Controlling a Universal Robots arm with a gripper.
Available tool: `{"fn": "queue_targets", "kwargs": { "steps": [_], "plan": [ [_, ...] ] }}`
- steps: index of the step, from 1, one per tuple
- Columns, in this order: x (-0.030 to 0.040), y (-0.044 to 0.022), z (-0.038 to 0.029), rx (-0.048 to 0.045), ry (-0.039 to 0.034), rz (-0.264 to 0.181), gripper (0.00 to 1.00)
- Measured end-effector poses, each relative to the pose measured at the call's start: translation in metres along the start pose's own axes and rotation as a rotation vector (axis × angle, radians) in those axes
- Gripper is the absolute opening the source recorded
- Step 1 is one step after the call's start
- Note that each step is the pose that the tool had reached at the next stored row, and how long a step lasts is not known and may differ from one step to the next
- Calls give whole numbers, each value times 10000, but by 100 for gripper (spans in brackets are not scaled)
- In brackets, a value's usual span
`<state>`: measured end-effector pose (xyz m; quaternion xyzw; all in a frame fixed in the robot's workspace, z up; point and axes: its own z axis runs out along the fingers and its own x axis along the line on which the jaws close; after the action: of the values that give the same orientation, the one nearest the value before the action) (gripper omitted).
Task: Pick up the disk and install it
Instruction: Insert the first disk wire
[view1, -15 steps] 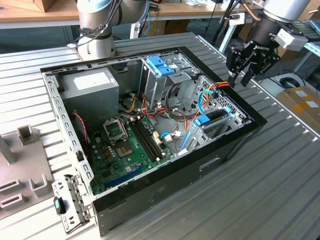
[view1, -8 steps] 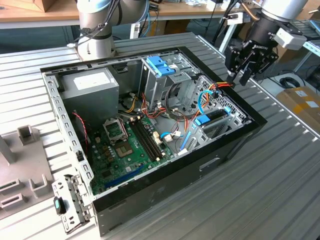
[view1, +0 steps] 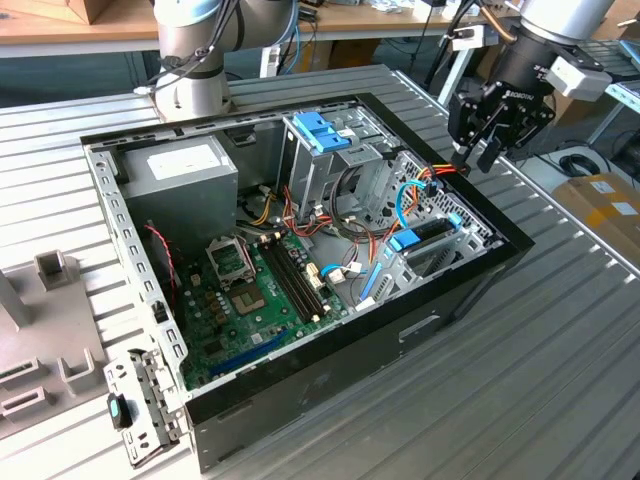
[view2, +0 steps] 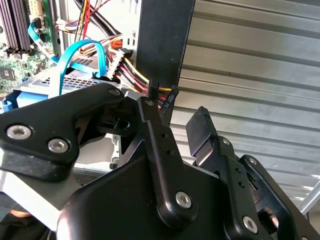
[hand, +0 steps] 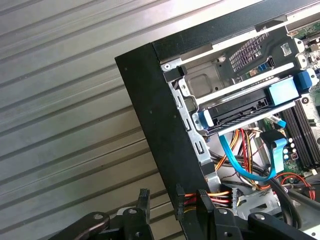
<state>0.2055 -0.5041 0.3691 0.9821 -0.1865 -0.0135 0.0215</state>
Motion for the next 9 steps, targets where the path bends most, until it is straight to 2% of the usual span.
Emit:
{"fn": "queue_targets", "kwargs": {
  "steps": [5, 8, 9],
  "plan": [
    [0, 0, 0, 0, 0, 0, 48],
    [0, 0, 0, 0, 0, -1, 29],
    [0, 0, 0, 0, 0, 0, 29]
  ]
}}
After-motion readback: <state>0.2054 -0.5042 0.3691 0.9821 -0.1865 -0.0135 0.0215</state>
